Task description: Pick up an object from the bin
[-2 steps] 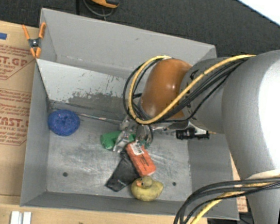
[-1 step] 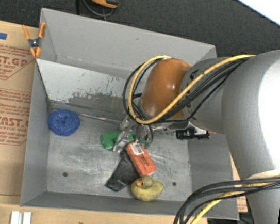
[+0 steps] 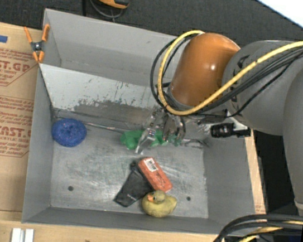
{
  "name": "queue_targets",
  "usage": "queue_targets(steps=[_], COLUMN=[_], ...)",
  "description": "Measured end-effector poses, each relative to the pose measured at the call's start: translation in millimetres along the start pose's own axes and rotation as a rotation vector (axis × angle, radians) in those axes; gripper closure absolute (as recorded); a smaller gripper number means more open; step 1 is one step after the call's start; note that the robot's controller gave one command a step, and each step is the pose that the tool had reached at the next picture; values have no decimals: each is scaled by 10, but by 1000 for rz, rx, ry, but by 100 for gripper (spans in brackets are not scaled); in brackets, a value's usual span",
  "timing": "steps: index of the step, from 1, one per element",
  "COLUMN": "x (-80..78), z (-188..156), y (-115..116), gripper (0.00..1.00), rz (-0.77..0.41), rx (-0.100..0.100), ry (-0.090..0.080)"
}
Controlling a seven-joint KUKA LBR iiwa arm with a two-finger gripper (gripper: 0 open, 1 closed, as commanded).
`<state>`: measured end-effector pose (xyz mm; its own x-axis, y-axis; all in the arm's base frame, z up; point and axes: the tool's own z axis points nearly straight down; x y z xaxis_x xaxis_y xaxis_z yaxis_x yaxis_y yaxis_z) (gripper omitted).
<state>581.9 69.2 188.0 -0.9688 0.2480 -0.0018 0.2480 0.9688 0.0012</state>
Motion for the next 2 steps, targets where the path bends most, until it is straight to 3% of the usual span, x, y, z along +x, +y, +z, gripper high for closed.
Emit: queue_targets(steps=[1, 2], x=[1, 162], z=[1, -269], y=[0, -15], gripper=[100, 100], rz=[0, -84], rx=[0, 4], ry=[0, 6])
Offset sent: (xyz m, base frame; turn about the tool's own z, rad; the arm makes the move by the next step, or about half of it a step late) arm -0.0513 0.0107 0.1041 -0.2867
